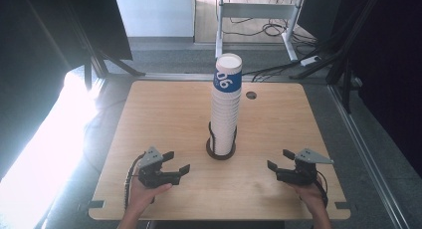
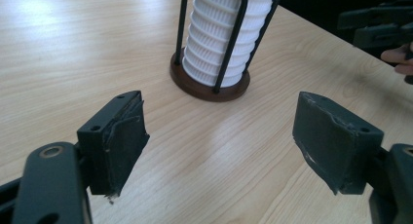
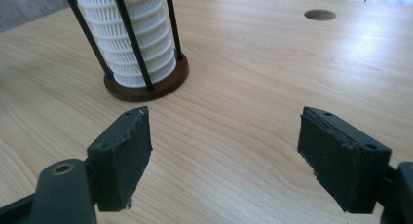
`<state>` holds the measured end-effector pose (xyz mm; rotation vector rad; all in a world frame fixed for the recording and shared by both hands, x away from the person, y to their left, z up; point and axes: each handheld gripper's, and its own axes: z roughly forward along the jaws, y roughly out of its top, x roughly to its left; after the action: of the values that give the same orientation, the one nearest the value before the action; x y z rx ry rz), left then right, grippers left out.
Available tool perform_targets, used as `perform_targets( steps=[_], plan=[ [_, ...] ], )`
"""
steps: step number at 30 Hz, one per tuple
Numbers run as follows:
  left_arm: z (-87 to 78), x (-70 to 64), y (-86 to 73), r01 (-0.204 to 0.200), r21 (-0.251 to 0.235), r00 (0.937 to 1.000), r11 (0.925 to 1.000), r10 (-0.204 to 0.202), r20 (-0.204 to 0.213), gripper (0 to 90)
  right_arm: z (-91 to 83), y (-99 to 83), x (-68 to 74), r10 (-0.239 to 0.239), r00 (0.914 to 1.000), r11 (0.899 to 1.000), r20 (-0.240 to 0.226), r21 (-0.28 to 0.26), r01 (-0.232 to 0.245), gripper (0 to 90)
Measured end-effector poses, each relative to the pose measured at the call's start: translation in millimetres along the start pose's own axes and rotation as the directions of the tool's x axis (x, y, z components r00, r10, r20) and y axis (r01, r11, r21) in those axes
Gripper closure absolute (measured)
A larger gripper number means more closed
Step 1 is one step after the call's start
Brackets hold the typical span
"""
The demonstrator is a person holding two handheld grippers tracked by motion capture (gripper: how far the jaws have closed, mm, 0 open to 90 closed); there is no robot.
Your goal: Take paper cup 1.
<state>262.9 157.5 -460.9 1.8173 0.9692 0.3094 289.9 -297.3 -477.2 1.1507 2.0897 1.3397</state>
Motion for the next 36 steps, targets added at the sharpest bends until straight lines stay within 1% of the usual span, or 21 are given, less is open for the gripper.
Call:
perform_targets(
  steps=[1,2,3,5,6,7,10,11,12,14,17,20,24,25,26,28,30,31,32,33,36],
  plan=[
    [0.6,-0.2,1.0,-0.002,-0.001,1.0000,1.0000,0.002,0.000,20.1,0.5,-0.8,-1.0,-0.006,1.0000,1.000,0.003,0.014,0.006,20.5],
    [0.8,-0.8,1.4,-0.007,-0.002,1.0000,1.0000,0.007,0.000,20.1,0.2,-1.0,-1.8,-0.010,0.9999,1.000,-0.007,0.024,0.010,20.4],
    [0.8,-0.8,1.4,-0.007,-0.002,1.0000,1.0000,0.007,0.000,20.1,0.2,-1.0,-1.8,-0.010,0.9999,1.000,-0.007,0.024,0.010,20.4],
    [0.1,-1.4,0.8,-0.015,0.001,0.9999,0.9999,0.015,-0.006,20.1,-5.6,2.2,-0.4,-0.008,0.9998,1.000,-0.018,-0.006,0.008,20.4],
    [-0.5,-1.2,0.1,-0.017,0.002,0.9998,0.9999,0.017,-0.004,20.1,-5.6,2.2,-0.4,-0.008,0.9998,1.000,-0.018,-0.006,0.008,20.4],
    [-1.3,-0.7,-0.8,-0.019,0.005,0.9998,0.9998,0.019,-0.006,20.1,-8.0,5.3,0.7,-0.027,0.9996,0.999,-0.010,-0.026,0.027,19.9],
    [-5.1,1.9,-3.8,-0.028,0.005,0.9995,0.9996,0.028,-0.012,20.0,-8.7,7.5,-0.4,-0.038,0.9993,0.999,0.006,-0.030,0.038,19.8],
    [-8.1,4.0,-5.5,-0.027,0.002,0.9996,0.9996,0.028,-0.010,20.1,-8.5,8.8,-2.8,-0.025,0.9997,0.999,0.004,-0.040,0.026,20.0],
    [-8.1,4.0,-5.5,-0.027,0.002,0.9996,0.9996,0.028,-0.010,20.2,-8.5,8.8,-2.8,-0.025,0.9997,0.999,0.004,-0.040,0.026,20.0],
    [-11.7,9.6,-5.1,-0.017,-0.006,0.9998,0.9998,0.017,-0.001,20.3,-8.1,11.0,-5.1,-0.007,1.0000,0.998,-0.003,-0.059,0.007,20.8],
    [-14.3,10.6,-2.6,-0.021,-0.022,0.9998,0.9995,0.020,-0.009,20.3,-5.5,11.1,-6.5,-0.012,0.9999,0.998,0.005,-0.055,0.012,20.9],
    [-14.8,9.9,-1.3,-0.021,-0.025,0.9997,0.9995,0.021,-0.010,20.0,-4.8,10.7,-7.1,-0.007,1.0000,0.999,-0.002,-0.052,0.007,20.9],
    [-11.8,4.3,1.1,-0.022,-0.026,0.9997,0.9994,0.022,-0.006,19.6,-5.6,10.4,-5.7,-0.006,0.9999,0.999,-0.010,-0.047,0.005,21.3],
    [-10.1,-1.3,4.4,-0.041,-0.026,0.9991,0.9988,0.041,-0.012,19.0,-5.0,10.1,-3.8,-0.011,0.9998,0.999,-0.014,-0.049,0.010,21.3],
    [-10.1,-1.3,4.4,-0.041,-0.026,0.9991,0.9988,0.041,-0.012,18.8,-5.0,10.1,-3.8,-0.011,0.9998,0.999,-0.014,-0.049,0.010,21.3],
    [-8.7,-6.5,8.6,-0.055,-0.032,0.9984,0.9980,0.055,-0.010,18.5,-5.0,9.9,-0.6,-0.019,0.9996,0.999,-0.022,-0.047,0.018,21.5],
    [-6.2,-10.0,13.9,-0.060,-0.037,0.9982,0.9975,0.060,-0.004,17.9,-7.4,10.7,2.9,-0.041,0.9986,0.998,-0.033,-0.054,0.040,22.4],
    [-4.0,-12.8,20.2,-0.063,-0.050,0.9980,0.9968,0.063,-0.001,17.9,-8.5,11.0,3.2,-0.047,0.9983,0.997,-0.034,-0.060,0.045,22.6],
    [-4.0,-12.8,20.2,-0.063,-0.050,0.9980,0.9968,0.063,-0.001,17.9,-8.5,11.0,3.2,-0.047,0.9983,0.997,-0.034,-0.060,0.045,22.6],
    [-3.0,-13.7,23.7,-0.068,-0.055,0.9977,0.9962,0.068,0.007,17.8,-10.5,11.3,2.3,-0.043,0.9986,0.997,-0.030,-0.071,0.041,22.9],
    [2.1,-15.3,34.1,-0.080,-0.070,0.9966,0.9944,0.081,0.014,17.3,-12.1,11.1,0.5,-0.041,0.9990,0.997,-0.019,-0.073,0.040,23.3]
  ],
)
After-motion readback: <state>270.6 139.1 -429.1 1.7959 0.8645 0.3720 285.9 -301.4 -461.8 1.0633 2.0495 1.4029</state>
